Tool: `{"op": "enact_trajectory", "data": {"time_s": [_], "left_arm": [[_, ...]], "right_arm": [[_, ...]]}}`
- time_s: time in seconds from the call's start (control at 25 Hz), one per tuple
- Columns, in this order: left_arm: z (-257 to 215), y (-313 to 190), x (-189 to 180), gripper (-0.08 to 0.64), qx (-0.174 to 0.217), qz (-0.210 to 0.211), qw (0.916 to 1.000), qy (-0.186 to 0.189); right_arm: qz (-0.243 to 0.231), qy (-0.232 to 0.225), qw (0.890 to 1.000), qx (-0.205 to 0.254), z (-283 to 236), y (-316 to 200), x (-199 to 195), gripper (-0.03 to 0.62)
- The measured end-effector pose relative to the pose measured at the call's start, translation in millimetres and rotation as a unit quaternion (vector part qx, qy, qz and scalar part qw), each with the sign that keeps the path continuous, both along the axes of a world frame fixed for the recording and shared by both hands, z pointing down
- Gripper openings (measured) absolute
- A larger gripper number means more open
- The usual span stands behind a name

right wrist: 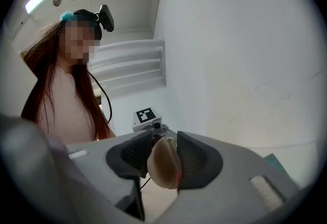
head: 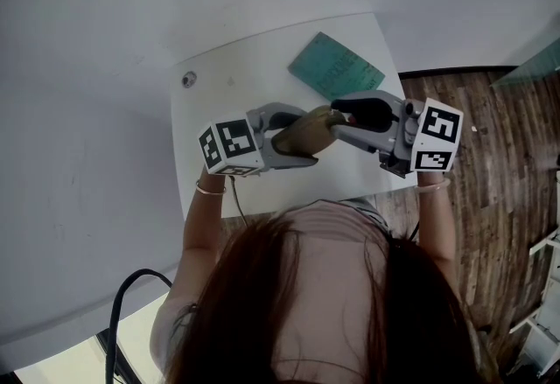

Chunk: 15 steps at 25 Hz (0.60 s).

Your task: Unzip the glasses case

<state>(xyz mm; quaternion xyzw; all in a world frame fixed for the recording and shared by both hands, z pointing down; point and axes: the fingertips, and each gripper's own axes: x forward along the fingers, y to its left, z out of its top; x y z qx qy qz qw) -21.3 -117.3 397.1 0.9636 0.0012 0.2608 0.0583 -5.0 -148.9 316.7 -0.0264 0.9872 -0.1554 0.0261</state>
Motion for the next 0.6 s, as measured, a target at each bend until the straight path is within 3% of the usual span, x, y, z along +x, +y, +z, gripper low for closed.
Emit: {"op": "enact_trajectory", "data": {"time_s": [0.24,0.6], "left_arm": [[-1.1,-9.1,6.2,0.307,-0.011,0.006,0.9999,0.004],[6.6,-18.7,10.0,0.304,0.001,0.010,0.9996,-0.028]], "right_arm": [[0.035,0.009,0.999,0.026,1.0,-13.8,8.5,0.097],[0.045,0.025,0.998,0.042,7.5,-21.3,17.6,0.072]]}}
